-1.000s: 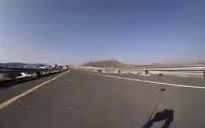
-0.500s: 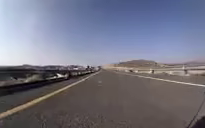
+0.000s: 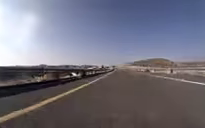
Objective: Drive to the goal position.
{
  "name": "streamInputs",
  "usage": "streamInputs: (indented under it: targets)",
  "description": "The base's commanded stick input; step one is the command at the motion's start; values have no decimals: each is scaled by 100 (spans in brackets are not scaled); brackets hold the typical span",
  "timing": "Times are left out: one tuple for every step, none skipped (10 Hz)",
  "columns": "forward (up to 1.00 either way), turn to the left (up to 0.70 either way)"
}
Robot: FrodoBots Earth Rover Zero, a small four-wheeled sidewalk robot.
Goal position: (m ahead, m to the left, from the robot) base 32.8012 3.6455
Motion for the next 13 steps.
streamInputs:
  targets:
    - [85, 0]
    - [85, 0]
    - [85, 0]
    - [85, 0]
    - [85, 0]
    - [85, 0]
    - [85, 0]
    - [85, 0]
    - [85, 0]
    - [85, 0]
    - [85, -2]
    - [85, -34]
    - [85, -34]
